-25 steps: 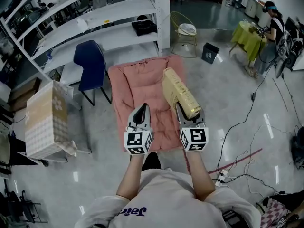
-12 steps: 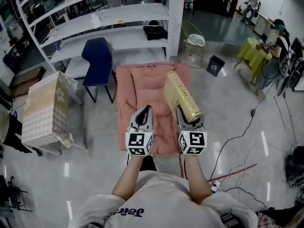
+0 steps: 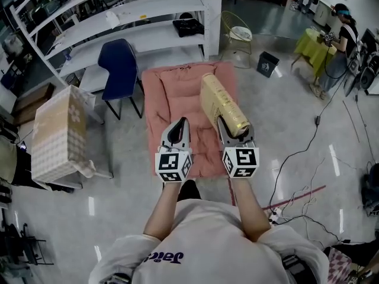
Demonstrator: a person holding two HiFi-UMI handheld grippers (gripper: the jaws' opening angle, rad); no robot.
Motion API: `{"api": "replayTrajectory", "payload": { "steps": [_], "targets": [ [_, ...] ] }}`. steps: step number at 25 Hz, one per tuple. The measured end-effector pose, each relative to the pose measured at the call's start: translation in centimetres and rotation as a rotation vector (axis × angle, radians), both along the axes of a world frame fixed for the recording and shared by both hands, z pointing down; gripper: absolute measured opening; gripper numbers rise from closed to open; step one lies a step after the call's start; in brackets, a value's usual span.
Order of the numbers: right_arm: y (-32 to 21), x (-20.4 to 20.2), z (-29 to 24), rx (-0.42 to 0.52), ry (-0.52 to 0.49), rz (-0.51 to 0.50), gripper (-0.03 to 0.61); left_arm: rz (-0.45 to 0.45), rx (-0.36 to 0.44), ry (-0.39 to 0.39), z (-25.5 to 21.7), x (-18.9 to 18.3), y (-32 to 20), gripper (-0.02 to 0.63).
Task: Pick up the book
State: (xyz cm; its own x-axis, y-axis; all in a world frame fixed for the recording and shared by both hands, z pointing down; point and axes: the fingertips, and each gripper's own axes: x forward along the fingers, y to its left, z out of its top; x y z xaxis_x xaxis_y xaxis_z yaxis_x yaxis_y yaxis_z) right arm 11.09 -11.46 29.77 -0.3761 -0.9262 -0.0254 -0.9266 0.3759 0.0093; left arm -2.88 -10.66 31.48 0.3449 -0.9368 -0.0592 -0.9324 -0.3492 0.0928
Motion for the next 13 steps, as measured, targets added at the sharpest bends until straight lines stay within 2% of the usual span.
{"api": "replayTrajectory", "payload": {
  "steps": [13],
  "targets": [
    [-0.5, 0.5, 1.6, -0.023, -0.007, 0.025, 0.233, 0.023, -0.035, 0.004, 2.0, 0.3, -0.5, 0.017]
  ]
}}
